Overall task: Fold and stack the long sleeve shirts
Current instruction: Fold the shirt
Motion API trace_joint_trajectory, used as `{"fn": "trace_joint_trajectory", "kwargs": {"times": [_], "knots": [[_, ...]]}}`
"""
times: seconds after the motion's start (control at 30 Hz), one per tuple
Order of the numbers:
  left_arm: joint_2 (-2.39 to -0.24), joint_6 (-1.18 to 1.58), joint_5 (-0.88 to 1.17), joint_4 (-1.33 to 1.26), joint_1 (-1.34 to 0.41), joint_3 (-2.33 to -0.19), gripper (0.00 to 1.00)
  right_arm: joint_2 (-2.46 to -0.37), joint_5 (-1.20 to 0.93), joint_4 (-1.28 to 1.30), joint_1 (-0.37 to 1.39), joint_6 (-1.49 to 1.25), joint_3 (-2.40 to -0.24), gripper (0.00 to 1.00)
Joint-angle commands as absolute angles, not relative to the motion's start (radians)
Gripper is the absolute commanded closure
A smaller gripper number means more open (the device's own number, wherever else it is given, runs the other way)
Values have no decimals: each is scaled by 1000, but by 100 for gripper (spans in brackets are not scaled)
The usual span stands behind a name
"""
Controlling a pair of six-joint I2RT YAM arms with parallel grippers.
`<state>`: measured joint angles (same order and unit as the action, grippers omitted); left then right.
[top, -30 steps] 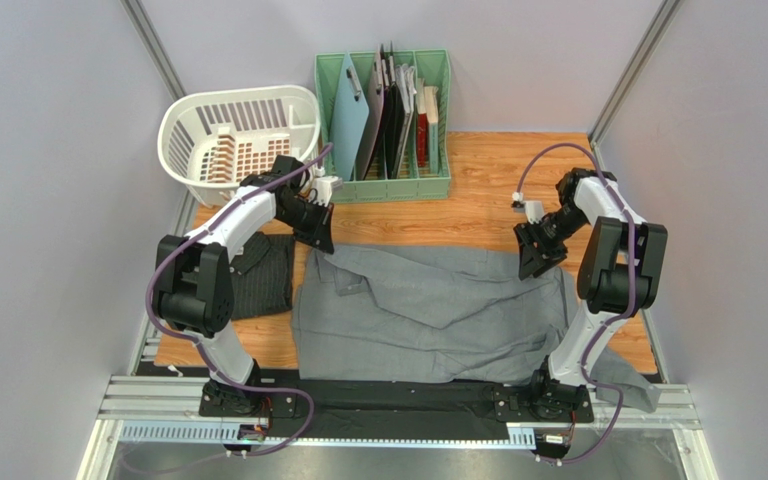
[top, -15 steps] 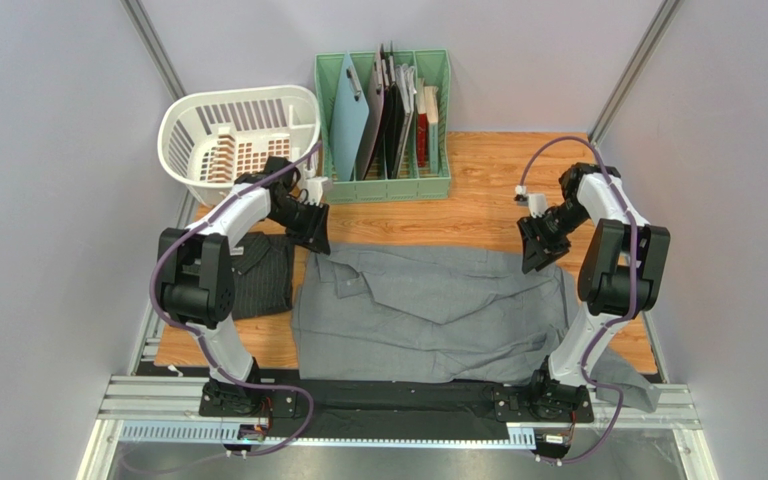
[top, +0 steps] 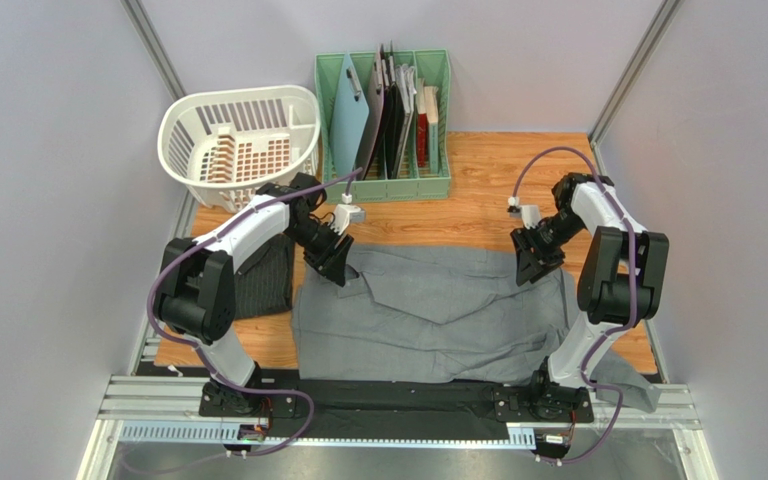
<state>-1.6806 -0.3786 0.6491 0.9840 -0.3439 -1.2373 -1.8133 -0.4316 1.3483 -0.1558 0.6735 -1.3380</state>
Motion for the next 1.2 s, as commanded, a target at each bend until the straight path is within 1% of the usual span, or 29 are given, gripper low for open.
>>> {"fn": "trace_joint_trajectory", "kwargs": {"times": [0.0,0.17,0.27,0.3,0.37,0.4,0.43,0.47,0.6,0.7,0.8,0.83,0.87,0.93,0.97,1.07,1.1,1.17], "knots": [[-1706,-457,626,991,-360,-1249,47,-1825,-436,1310,-138,646,-1327,50],[-1732,-460,586,951,-405,-1223,52,-1853,-396,1270,-135,637,-1313,51],[-1764,-454,555,943,-414,-1223,63,-1865,-373,1244,-133,627,-1307,51],[-1773,-454,539,948,-414,-1226,71,-1877,-368,1230,-135,626,-1307,51],[-1792,-463,537,966,-414,-1244,83,-1884,-351,1217,-135,621,-1304,51],[-1796,-469,543,998,-411,-1252,93,-1893,-347,1204,-135,620,-1304,51],[-1790,-475,545,1014,-410,-1259,99,-1896,-339,1200,-135,618,-1304,52],[-1784,-486,543,1032,-402,-1272,100,-1901,-327,1195,-135,614,-1307,52],[-1737,-526,531,1143,-374,-1293,100,-1917,-288,1169,-135,603,-1315,52],[-1724,-543,506,1166,-341,-1299,100,-1916,-275,1163,-133,595,-1325,53],[-1758,-555,485,1172,-334,-1302,100,-1913,-268,1158,-133,586,-1339,53],[-1772,-549,488,1172,-334,-1304,99,-1911,-267,1160,-133,584,-1342,53],[-1784,-546,489,1175,-336,-1308,96,-1908,-262,1161,-133,583,-1345,53],[-1818,-538,468,1187,-334,-1316,82,-1901,-256,1173,-133,584,-1362,53],[-1819,-546,469,1195,-331,-1322,79,-1895,-267,1187,-135,587,-1374,53],[-1770,-572,556,1213,-296,-1339,69,-1842,-334,1264,-141,609,-1430,53],[-1732,-568,592,1197,-288,-1344,62,-1810,-342,1281,-146,609,-1443,53],[-1707,-557,601,1171,-287,-1374,59,-1798,-336,1275,-149,601,-1473,53]]}}
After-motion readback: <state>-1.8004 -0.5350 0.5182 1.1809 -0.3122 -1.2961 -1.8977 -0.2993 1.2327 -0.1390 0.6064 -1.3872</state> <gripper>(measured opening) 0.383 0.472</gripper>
